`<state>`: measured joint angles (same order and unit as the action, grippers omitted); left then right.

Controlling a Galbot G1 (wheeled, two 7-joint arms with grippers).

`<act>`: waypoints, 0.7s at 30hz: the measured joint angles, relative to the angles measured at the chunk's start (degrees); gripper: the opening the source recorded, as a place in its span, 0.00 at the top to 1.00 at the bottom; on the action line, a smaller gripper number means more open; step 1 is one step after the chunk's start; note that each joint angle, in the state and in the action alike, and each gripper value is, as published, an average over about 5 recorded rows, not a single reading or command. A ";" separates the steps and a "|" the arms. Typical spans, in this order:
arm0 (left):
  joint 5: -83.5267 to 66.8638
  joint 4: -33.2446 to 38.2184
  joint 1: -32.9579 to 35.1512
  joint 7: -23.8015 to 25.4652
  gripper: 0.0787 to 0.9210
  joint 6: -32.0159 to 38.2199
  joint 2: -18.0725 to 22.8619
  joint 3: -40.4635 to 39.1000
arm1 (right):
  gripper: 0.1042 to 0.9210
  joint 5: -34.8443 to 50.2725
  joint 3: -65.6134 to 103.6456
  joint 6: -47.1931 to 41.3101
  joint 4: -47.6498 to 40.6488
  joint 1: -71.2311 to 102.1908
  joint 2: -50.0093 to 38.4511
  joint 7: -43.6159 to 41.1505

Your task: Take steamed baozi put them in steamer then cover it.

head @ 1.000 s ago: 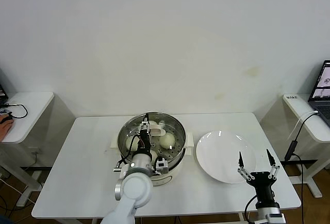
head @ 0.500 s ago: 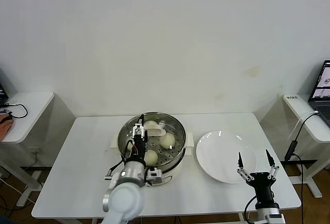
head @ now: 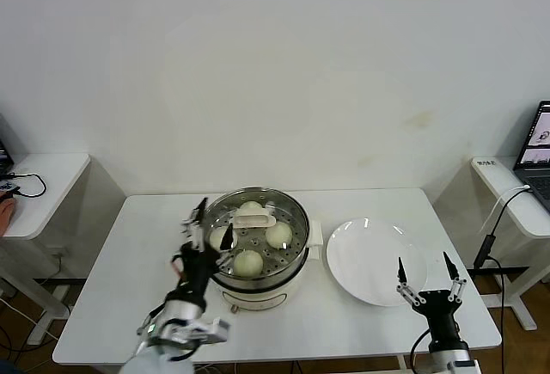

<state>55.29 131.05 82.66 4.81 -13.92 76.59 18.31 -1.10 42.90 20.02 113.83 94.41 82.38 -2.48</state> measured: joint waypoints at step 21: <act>-59.93 -1.84 21.27 -12.98 0.12 15.70 0.55 20.01 | 0.12 5.20 -5.69 -9.19 2.96 6.98 -3.11 -1.13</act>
<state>-4.64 129.20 103.93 -8.17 1.78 77.13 38.32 4.10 37.21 10.83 116.79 101.40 79.26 -3.61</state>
